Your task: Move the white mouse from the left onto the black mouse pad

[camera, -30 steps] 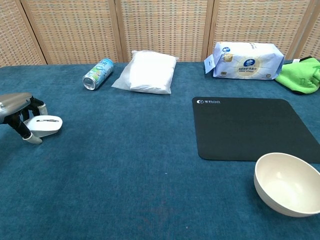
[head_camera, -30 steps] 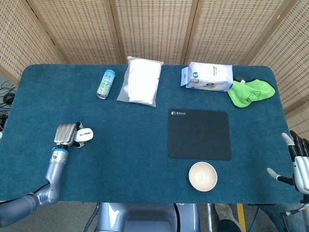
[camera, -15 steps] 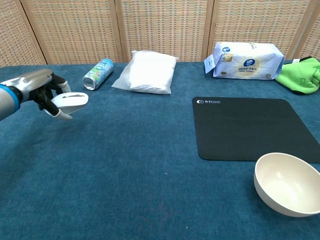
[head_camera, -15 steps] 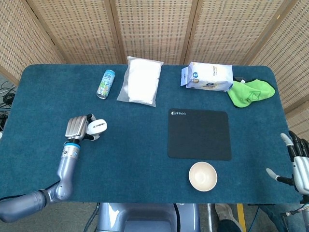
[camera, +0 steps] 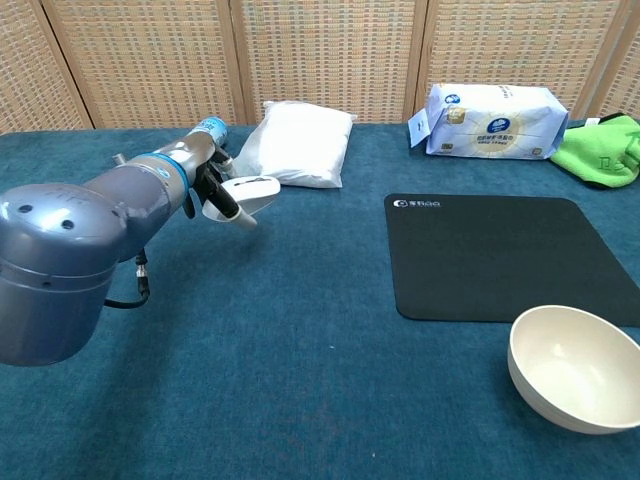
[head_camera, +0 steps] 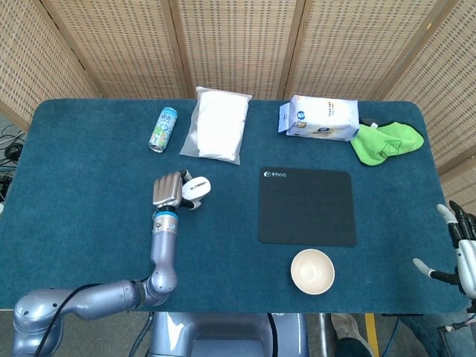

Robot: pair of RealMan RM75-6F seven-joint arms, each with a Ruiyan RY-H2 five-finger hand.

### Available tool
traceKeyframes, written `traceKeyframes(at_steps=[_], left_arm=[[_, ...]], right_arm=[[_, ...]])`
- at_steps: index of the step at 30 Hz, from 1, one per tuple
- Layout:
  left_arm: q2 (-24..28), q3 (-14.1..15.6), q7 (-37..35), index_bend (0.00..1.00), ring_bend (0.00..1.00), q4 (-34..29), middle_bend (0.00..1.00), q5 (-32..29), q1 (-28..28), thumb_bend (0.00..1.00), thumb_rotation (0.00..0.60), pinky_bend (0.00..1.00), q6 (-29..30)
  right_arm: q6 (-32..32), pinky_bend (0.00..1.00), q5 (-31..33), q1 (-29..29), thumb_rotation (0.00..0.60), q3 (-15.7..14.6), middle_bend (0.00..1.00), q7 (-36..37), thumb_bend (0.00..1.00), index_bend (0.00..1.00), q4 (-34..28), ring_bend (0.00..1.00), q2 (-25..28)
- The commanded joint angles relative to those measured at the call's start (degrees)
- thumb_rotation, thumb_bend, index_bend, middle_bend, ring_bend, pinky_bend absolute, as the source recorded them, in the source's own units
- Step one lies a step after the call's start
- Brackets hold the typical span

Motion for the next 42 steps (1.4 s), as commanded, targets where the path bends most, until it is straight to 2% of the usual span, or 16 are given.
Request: traceKeyframes(at_steps=[1, 6, 8, 9, 10, 11, 12, 13, 15, 17, 24, 28, 32, 38, 42], left_arm=[[-3.3, -1.6, -0.4, 0.53, 0.54, 4.5, 0.55, -2.1, -2.4, 0.41, 0.6, 0.56, -1.5], [-6.2, -2.5, -1.2, 0.53, 0.54, 9.0, 0.55, -3.8, -3.9, 0.4, 0.6, 0.56, -3.0], [-6.9, -2.7, -1.1, 0.52, 0.51, 9.9, 0.49, -4.5, -4.3, 0.38, 0.6, 0.56, -3.7], [-7.0, -2.7, -0.9, 0.46, 0.42, 10.0, 0.36, -4.8, -4.3, 0.34, 0.6, 0.53, -4.1], [-6.7, -2.3, -0.3, 0.33, 0.27, 9.4, 0.2, -5.5, -4.1, 0.28, 0.6, 0.45, -5.4], [-6.5, -2.1, 0.0, 0.2, 0.14, 9.2, 0.09, -5.4, -4.1, 0.23, 0.6, 0.36, -5.7], [-6.3, -1.7, 0.0, 0.08, 0.04, 8.9, 0.01, -5.1, -4.0, 0.19, 0.6, 0.25, -5.8], [-6.2, -1.3, -0.3, 0.01, 0.0, 8.8, 0.0, -4.3, -3.9, 0.15, 0.6, 0.15, -5.6], [-6.3, -0.6, -1.9, 0.0, 0.0, 7.8, 0.0, -2.4, -3.3, 0.1, 0.6, 0.06, -5.1], [-5.5, 0.4, -3.2, 0.0, 0.0, 5.2, 0.0, -0.3, -2.3, 0.07, 0.6, 0.01, -4.4], [-0.2, 3.3, -4.7, 0.0, 0.0, -5.3, 0.0, 5.4, 1.7, 0.03, 0.6, 0.0, 0.0], [7.9, 6.1, -5.5, 0.0, 0.0, -16.4, 0.0, 12.4, 6.0, 0.03, 0.6, 0.0, 4.0], [16.8, 10.1, -9.0, 0.0, 0.0, -22.8, 0.0, 22.4, 10.5, 0.03, 0.6, 0.0, 6.1], [28.8, 14.4, -15.7, 0.0, 0.0, -26.7, 0.0, 32.1, 16.5, 0.03, 0.6, 0.0, 6.2], [36.5, 17.5, -23.7, 0.0, 0.0, -26.9, 0.0, 38.7, 21.4, 0.03, 0.6, 0.0, 7.0]], right_arm=[[-0.4, 0.0, 0.4, 0.1, 0.6, 0.1, 0.0, 0.6, 0.0, 0.0, 0.3, 0.0, 0.2], [-0.7, 0.0, 1.0, 0.2, 0.6, 0.3, 0.0, 1.4, 0.0, 0.0, 0.6, 0.0, 0.3], [-0.8, 0.0, 1.0, 0.2, 0.6, 0.3, 0.0, 1.6, 0.0, 0.0, 0.7, 0.0, 0.4], [-0.8, 0.0, 1.0, 0.2, 0.6, 0.4, 0.0, 1.6, 0.0, 0.0, 0.7, 0.0, 0.4], [-0.8, 0.0, 1.0, 0.2, 0.6, 0.3, 0.0, 1.6, 0.0, 0.0, 0.8, 0.0, 0.4], [-0.8, 0.0, 1.0, 0.2, 0.6, 0.3, 0.0, 1.6, 0.0, 0.0, 0.8, 0.0, 0.4], [-0.8, 0.0, 1.0, 0.2, 0.6, 0.3, 0.0, 1.6, 0.0, 0.0, 0.8, 0.0, 0.4], [-0.9, 0.0, 0.9, 0.2, 0.6, 0.3, 0.0, 1.5, 0.0, 0.0, 0.8, 0.0, 0.4], [-0.8, 0.0, 0.7, 0.3, 0.6, 0.2, 0.0, 1.3, 0.0, 0.0, 0.7, 0.0, 0.3], [-0.6, 0.0, 0.4, 0.2, 0.6, 0.1, 0.0, 0.9, 0.0, 0.0, 0.5, 0.0, 0.2], [0.1, 0.0, -0.1, 0.0, 0.6, 0.0, 0.0, 0.1, 0.0, 0.0, 0.1, 0.0, 0.1], [0.5, 0.0, -0.6, -0.2, 0.6, -0.2, 0.0, -0.6, 0.0, 0.0, -0.2, 0.0, 0.0], [0.9, 0.0, -0.9, -0.2, 0.6, -0.4, 0.0, -1.7, 0.0, 0.0, -0.5, 0.0, -0.3], [1.3, 0.0, -1.0, -0.3, 0.6, -0.5, 0.0, -3.3, 0.0, 0.0, -0.8, 0.0, -0.7], [1.4, 0.0, -0.9, -0.3, 0.6, -0.5, 0.0, -4.6, 0.0, 0.0, -0.9, 0.0, -1.1]])
